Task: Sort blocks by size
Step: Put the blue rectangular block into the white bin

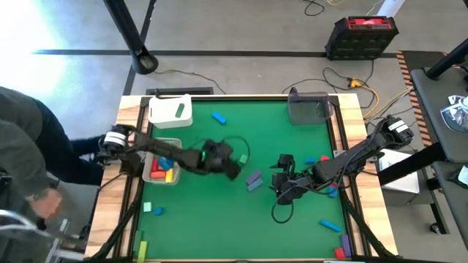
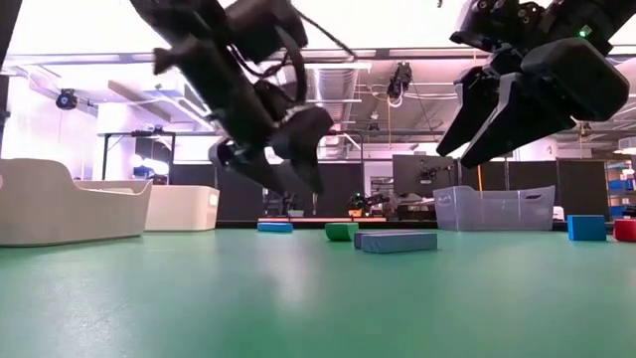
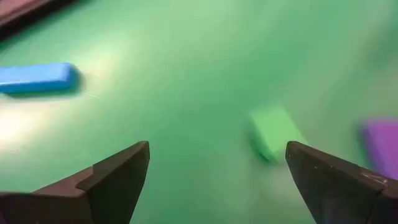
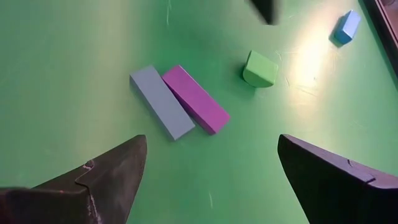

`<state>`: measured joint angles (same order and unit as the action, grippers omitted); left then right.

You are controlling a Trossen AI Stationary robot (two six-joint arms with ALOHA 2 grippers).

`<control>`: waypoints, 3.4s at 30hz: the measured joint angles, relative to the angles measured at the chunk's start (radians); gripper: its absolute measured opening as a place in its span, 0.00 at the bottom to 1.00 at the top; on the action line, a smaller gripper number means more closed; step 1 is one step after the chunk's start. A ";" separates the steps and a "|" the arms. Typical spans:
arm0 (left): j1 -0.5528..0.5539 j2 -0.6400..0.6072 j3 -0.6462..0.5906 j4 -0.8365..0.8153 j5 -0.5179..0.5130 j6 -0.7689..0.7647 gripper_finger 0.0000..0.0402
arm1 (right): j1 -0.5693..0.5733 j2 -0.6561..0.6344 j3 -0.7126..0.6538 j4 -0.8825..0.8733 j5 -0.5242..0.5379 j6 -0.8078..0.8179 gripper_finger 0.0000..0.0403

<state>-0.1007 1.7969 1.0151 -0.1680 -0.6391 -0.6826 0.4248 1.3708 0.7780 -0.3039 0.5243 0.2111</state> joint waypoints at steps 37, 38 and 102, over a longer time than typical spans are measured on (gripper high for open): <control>0.431 0.378 0.544 -0.587 -0.132 -0.861 0.88 | 0.123 -0.001 -0.063 -0.033 -0.038 0.086 0.87; 0.436 0.379 0.555 -0.615 -0.112 -0.864 0.87 | 0.131 -0.001 -0.068 -0.035 -0.037 0.093 0.87; 0.745 0.381 1.333 -1.390 0.529 0.084 0.20 | 0.199 0.000 -0.144 -0.037 -0.053 0.233 0.64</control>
<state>0.6446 2.1782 2.3478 -1.5581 -0.1105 -0.5986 0.6234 1.3705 0.6341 -0.3404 0.4718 0.4440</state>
